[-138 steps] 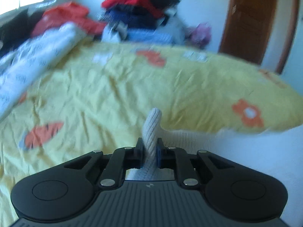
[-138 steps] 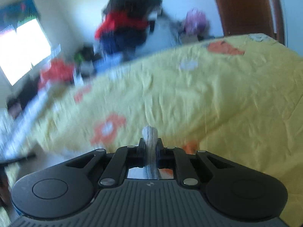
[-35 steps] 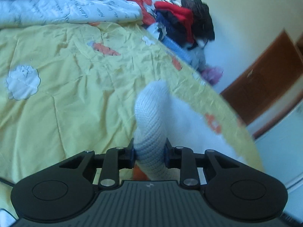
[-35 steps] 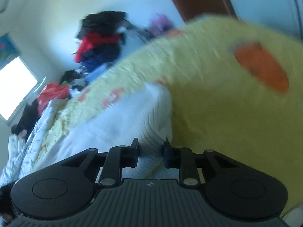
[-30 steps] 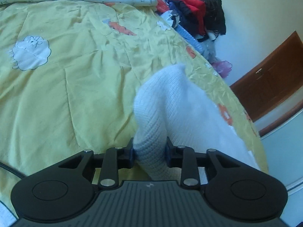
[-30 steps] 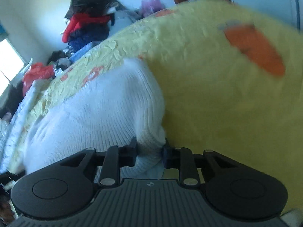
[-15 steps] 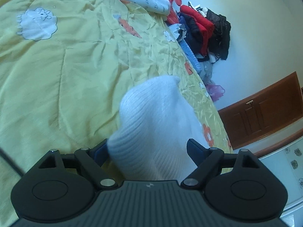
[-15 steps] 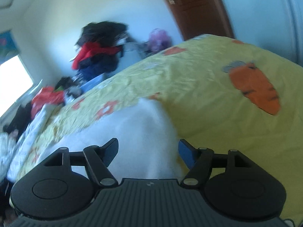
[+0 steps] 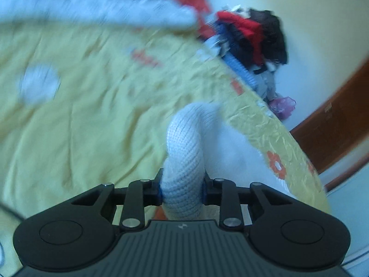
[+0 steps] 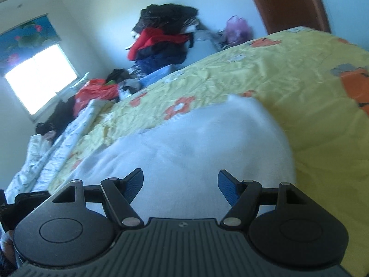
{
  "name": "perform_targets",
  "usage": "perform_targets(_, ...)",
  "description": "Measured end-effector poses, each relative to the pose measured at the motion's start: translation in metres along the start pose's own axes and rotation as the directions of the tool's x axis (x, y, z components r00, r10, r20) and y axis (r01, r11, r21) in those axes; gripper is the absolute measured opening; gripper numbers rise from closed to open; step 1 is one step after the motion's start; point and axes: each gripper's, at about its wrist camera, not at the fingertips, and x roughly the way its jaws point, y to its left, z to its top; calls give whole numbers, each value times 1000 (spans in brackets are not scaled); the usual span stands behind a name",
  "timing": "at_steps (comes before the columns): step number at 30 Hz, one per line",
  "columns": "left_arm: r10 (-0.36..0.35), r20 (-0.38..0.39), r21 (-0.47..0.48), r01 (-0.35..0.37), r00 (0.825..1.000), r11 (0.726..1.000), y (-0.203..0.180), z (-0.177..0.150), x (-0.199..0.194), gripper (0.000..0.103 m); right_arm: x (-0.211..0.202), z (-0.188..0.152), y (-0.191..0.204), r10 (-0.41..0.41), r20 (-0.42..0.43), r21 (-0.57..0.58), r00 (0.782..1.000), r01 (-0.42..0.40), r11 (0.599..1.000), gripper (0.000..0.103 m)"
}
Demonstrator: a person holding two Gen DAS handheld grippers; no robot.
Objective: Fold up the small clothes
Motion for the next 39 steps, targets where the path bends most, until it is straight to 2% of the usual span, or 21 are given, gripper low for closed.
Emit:
perform_targets(2, -16, 72, 178, 3, 997, 984, -41, -4, -15, 27, 6, 6, 2, 50, -11, 13, 999, -50, 999, 76)
perform_targets(4, -64, 115, 383, 15, 991, 924, -85, -20, -25, 27, 17, 15, -2, 131, -37, 81, 991, -128, 988, 80)
perform_targets(5, -84, 123, 490, 13, 989, 872, -106, -33, -27, 27, 25, 20, -7, 179, -57, 139, 982, -170, 976, 82)
perform_targets(6, -105, 118, 596, 14, 988, 803, -126, -50, -28, 27, 36, 25, -15, 237, -80, 222, 968, -215, 951, 84)
perform_targets(7, -123, 96, 694, 22, 988, 720, -143, -71, -26, 28, 45, 29, -21, 296, -99, 296, 950, -256, 920, 84)
perform_targets(9, -148, 54, 814, 42, 988, 579, -161, -111, -20, 28, 66, 35, -33, 408, -125, 431, 904, -321, 843, 87)
perform_targets(11, -151, 38, 888, 36, 988, 458, -163, -143, -14, 28, 83, 40, -37, 463, -135, 486, 876, -349, 801, 89)
perform_targets(13, -142, 45, 924, 13, 989, 383, -159, -162, -11, 28, 97, 41, -36, 478, -174, 510, 861, -337, 791, 89)
perform_targets(14, -151, 65, 933, -7, 986, 360, -157, -167, -12, 28, 104, 42, -33, 490, -196, 511, 850, -338, 790, 89)
perform_targets(15, -157, 72, 937, -13, 985, 348, -155, -168, -14, 28, 111, 42, -28, 501, -221, 501, 837, -343, 794, 89)
perform_targets(16, -157, 66, 936, -7, 985, 352, -154, -166, -14, 28, 116, 43, -23, 496, -244, 485, 833, -339, 806, 89)
perform_targets(17, -158, 62, 934, -2, 985, 357, -152, -163, -15, 28, 120, 45, -17, 487, -264, 462, 833, -334, 822, 89)
perform_targets(19, -161, 66, 938, -6, 985, 345, -152, -163, -16, 28, 131, 54, -6, 458, -299, 410, 837, -321, 854, 89)
perform_targets(21, -164, 76, 946, -19, 984, 324, -152, -169, -17, 28, 143, 67, 5, 436, -326, 359, 839, -317, 878, 89)
perform_targets(25, -169, 91, 958, -40, 982, 282, -155, -175, -15, 28, 187, 87, 25, 387, -433, 255, 814, -301, 919, 91)
perform_targets(27, -172, 98, 965, -52, 980, 256, -155, -180, -16, 28, 208, 93, 35, 341, -474, 193, 812, -282, 940, 90)
perform_targets(29, -174, 112, 972, -72, 978, 223, -157, -184, -16, 28, 220, 94, 43, 304, -480, 119, 823, -282, 952, 74)
perform_targets(31, -181, 119, 976, -81, 976, 204, -160, -185, -18, 28, 222, 90, 52, 273, -487, -6, 830, -315, 949, 30)
perform_targets(35, -245, 86, 977, -33, 966, 212, -179, -181, -34, 28, 194, 109, 46, 306, -430, -84, 849, -375, 923, 24)
perform_targets(37, -314, 52, 980, 13, 948, 200, -198, -183, -45, 28, 170, 130, 33, 313, -392, -124, 865, -386, 914, 23)
perform_targets(39, -371, 2, 980, 72, 929, 186, -218, -190, -51, 28, 144, 151, 16, 279, -370, -182, 886, -363, 914, 24)
